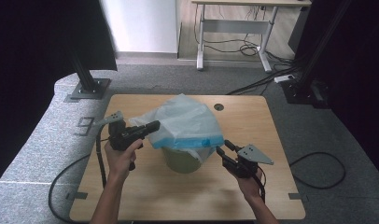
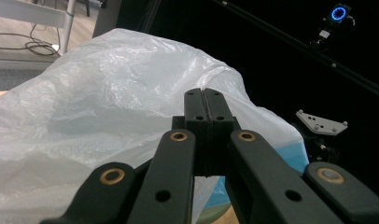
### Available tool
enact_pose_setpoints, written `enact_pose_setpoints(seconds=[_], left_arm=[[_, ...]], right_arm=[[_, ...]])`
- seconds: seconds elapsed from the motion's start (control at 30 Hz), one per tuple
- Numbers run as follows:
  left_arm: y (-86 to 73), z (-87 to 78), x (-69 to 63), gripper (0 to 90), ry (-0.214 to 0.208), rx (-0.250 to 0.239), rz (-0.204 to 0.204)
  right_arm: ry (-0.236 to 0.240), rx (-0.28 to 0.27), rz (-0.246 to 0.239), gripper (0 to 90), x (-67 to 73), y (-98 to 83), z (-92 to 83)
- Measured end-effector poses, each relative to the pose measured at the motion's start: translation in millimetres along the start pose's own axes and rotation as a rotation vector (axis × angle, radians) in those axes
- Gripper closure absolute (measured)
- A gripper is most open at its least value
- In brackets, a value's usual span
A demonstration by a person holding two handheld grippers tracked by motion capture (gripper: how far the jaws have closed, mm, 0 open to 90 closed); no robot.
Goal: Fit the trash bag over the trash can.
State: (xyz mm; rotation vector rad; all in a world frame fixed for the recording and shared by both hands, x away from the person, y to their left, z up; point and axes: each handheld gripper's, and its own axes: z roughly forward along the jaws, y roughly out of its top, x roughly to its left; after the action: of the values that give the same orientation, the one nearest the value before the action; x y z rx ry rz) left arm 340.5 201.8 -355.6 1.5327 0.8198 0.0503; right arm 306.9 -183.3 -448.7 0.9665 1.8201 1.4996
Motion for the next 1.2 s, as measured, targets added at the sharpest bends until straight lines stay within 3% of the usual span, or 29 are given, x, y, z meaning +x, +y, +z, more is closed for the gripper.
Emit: enact_pose_setpoints(seconds=[0.27,0.47,0.57,0.67,0.73,0.87,1.07,1.2], left_arm=[[-5.7,0.2,3.4,87.7,-0.009,0.036,-0.003],[-6.4,-6.6,-2.0,81.1,-0.026,0.065,0.041],[-4.9,-12.7,-6.4,70.2,-0.021,0.058,0.071],[-0.9,-16.7,-15.4,55.2,0.02,0.064,0.107],[1.8,-15.6,-22.6,50.4,0.029,0.067,0.124],[5.9,-0.3,-38.4,41.5,0.053,0.099,0.163],[6.2,37.8,-50.1,28.1,0.067,0.163,0.159],[1.8,60.2,-50.8,22.7,0.087,0.211,0.156]], right_arm=[[0.02,-0.034,-0.004,87.3,-2.0,8.0,-5.0],[0.002,-0.052,0.005,88.7,-16.6,18.1,-11.7],[-0.013,-0.053,0.005,88.8,-22.9,21.4,-14.6],[-0.027,-0.048,0.001,88.8,-28.2,23.5,-16.9],[-0.022,-0.049,0.008,88.8,-29.6,24.9,-17.6],[-0.004,-0.06,-0.012,88.8,-22.2,30.2,-17.8],[0.022,-0.068,-0.055,88.8,-9.1,38.1,-14.8],[0.029,-0.063,-0.055,88.8,-9.0,37.8,-13.5]])
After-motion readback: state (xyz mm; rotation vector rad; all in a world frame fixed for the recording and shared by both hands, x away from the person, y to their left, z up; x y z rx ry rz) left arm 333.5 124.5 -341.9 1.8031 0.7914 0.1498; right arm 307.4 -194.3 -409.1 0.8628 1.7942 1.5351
